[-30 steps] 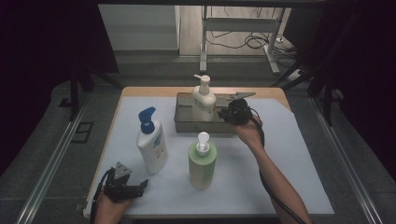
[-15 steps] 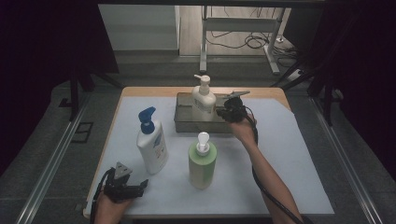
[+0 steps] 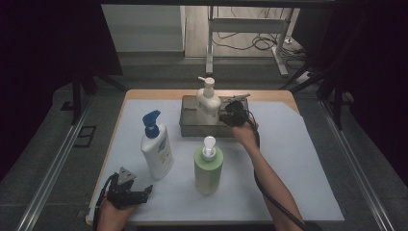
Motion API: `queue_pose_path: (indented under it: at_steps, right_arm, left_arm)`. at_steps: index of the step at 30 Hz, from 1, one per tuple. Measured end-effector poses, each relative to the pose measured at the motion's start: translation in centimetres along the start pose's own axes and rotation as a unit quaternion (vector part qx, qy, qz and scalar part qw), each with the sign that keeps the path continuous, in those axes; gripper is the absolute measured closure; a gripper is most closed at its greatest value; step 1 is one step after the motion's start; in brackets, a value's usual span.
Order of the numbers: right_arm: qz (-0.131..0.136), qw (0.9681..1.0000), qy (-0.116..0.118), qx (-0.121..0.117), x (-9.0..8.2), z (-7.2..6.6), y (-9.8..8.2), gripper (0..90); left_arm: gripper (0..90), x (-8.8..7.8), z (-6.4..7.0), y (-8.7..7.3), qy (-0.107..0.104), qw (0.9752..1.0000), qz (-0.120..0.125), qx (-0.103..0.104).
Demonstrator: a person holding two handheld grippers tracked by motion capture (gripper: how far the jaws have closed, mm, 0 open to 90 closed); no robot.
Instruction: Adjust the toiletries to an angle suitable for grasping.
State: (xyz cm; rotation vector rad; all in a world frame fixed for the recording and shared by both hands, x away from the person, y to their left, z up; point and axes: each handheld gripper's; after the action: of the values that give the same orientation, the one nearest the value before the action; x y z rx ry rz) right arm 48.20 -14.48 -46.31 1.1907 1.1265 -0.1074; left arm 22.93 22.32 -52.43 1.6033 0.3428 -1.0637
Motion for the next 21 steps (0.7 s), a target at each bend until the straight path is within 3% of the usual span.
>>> queue_pose_path:
  at_steps: [21]
  right_arm:
    - [-0.002, 0.9997, 0.024, -0.008, 1.2, -1.7, 1.0, 88.3]
  left_arm:
    - [12.7, 0.0, 0.0, 0.0, 0.0, 1.0, -0.001, 0.0]
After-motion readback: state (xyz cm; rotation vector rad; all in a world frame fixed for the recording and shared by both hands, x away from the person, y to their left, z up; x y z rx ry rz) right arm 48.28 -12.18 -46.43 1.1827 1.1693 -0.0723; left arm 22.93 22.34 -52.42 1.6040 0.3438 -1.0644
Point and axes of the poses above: each handheld gripper's, and its own axes: x roughly forward along the jaws, y roughly out of its top, z roughly to its right, and after that the axes turned 4 degrees about -z, right-handed
